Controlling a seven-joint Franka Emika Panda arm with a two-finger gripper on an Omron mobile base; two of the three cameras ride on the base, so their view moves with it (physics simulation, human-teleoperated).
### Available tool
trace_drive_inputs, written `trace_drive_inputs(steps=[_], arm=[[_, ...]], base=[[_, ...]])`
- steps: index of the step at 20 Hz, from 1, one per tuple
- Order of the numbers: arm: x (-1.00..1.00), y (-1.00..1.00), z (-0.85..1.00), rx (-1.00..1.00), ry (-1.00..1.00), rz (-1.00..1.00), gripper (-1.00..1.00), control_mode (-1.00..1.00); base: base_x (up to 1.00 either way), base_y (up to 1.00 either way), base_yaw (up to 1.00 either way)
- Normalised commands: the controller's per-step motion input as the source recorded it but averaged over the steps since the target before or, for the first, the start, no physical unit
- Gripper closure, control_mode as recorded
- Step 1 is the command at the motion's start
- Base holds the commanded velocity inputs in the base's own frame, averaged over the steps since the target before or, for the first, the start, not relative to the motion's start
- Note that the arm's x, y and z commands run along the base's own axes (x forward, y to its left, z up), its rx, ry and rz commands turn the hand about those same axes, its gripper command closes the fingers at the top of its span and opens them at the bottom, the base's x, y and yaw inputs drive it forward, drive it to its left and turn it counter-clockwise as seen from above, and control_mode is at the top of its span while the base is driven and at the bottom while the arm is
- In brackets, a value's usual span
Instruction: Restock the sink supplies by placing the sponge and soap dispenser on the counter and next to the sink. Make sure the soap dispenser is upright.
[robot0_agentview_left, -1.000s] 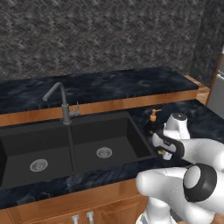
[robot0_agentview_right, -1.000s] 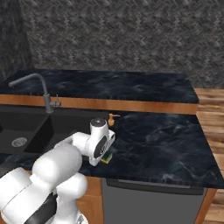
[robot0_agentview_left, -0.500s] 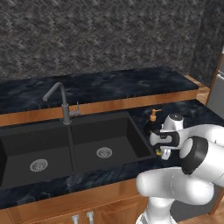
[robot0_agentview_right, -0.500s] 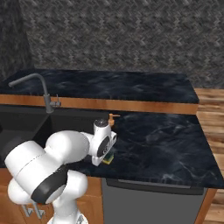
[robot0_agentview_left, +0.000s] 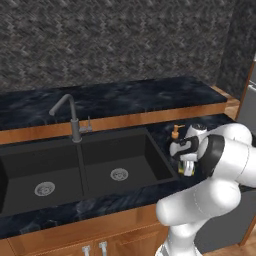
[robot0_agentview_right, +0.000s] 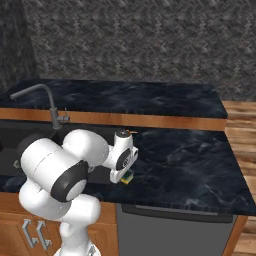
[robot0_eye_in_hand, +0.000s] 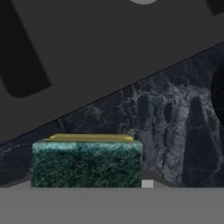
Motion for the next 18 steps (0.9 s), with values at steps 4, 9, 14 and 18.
trace_drive_inputs(steps=[4,9,14,18], arm=[[0.04,-0.11,-0.20,0.00,0.00,0.00,-1.00,-1.00],[-0.03,0.00,-0.23,0.00,-0.01,0.00,-1.00,-1.00],[-0.09,-0.02,0.08,0.00,-0.03,0.00,-1.00,-1.00],[-0.13,-0.04,0.30,0.00,0.00,-0.02,-1.00,-1.00]], base=[[0.00,0.00,0.00],[0.00,0.00,0.00],[0.00,0.00,0.00],[0.00,0.00,0.00]])
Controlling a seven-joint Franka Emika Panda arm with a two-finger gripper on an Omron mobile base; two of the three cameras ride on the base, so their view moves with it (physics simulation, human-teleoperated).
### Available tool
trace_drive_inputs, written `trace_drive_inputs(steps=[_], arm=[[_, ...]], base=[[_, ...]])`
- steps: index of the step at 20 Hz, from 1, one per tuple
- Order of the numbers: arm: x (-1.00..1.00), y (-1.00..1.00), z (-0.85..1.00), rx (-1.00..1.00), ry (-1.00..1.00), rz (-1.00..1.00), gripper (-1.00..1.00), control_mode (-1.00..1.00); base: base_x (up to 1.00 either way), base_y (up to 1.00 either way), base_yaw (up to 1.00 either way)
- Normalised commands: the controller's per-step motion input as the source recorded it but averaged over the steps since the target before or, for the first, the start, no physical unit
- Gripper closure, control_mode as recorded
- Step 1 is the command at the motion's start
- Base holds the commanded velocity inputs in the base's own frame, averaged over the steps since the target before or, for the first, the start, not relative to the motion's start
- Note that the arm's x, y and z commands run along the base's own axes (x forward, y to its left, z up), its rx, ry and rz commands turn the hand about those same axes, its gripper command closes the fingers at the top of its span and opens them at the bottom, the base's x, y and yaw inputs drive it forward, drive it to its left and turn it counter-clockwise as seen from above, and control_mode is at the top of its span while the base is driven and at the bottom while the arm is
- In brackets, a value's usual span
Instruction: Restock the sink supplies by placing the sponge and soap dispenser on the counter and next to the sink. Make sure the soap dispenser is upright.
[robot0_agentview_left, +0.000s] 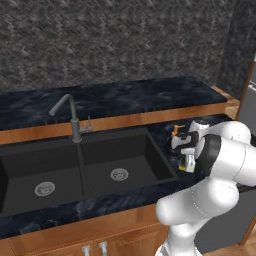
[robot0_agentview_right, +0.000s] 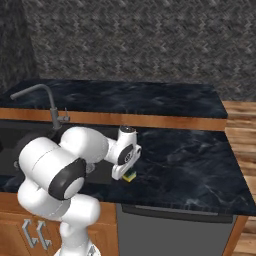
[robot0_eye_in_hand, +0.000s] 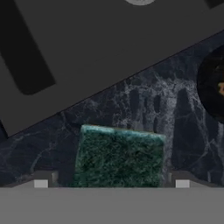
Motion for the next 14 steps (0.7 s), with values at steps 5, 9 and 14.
trace_drive_inputs(steps=[5,9,14], arm=[[-0.30,-0.13,0.56,0.00,-0.05,-0.04,-1.00,-1.00],[-0.47,-0.12,0.65,0.00,-0.10,-0.09,-1.00,-1.00],[-0.76,-0.01,0.64,0.00,-0.09,-0.11,-1.00,-1.00]], base=[[0.00,0.00,0.00],[0.00,0.00,0.00],[0.00,0.00,0.00]])
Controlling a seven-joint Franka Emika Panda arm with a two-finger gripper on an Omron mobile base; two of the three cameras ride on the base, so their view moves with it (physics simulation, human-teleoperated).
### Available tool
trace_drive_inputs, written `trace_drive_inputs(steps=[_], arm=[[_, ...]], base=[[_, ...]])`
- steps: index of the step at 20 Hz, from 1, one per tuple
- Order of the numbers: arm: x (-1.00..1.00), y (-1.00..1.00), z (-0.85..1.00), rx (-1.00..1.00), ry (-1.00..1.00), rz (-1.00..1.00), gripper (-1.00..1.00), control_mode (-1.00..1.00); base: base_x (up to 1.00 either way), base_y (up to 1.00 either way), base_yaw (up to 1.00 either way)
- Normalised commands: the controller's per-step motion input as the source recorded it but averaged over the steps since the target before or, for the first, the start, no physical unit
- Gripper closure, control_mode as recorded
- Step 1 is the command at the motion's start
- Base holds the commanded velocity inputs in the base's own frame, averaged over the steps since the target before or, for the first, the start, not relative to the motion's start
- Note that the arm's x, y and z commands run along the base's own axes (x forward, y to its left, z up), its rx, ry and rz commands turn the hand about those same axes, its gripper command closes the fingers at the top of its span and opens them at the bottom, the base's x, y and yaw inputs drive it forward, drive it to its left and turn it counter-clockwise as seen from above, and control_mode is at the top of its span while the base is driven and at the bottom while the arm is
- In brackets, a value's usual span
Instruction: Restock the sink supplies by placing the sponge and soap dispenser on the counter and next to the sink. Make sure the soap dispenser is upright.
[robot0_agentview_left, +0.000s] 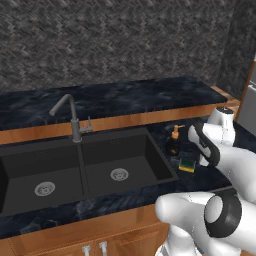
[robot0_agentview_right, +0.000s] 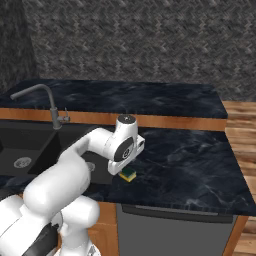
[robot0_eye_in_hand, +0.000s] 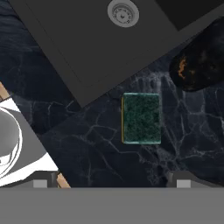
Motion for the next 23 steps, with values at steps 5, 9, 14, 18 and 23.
trace_drive_inputs(steps=[5,9,14,18,23], arm=[[-0.74,0.09,0.76,0.00,-0.07,-0.12,-1.00,-1.00],[-0.44,0.23,0.93,0.00,-0.05,-0.13,-1.00,-1.00],[-0.17,0.30,0.98,-0.02,-0.01,-0.12,-1.00,-1.00],[-0.01,0.43,0.82,-0.06,0.00,-0.08,-1.00,-1.00],[0.00,0.24,0.20,-0.02,0.00,-0.02,-1.00,-1.00]], base=[[0.00,0.00,0.00],[0.00,0.00,0.00],[0.00,0.00,0.00],[0.00,0.00,0.00],[0.00,0.00,0.00]])
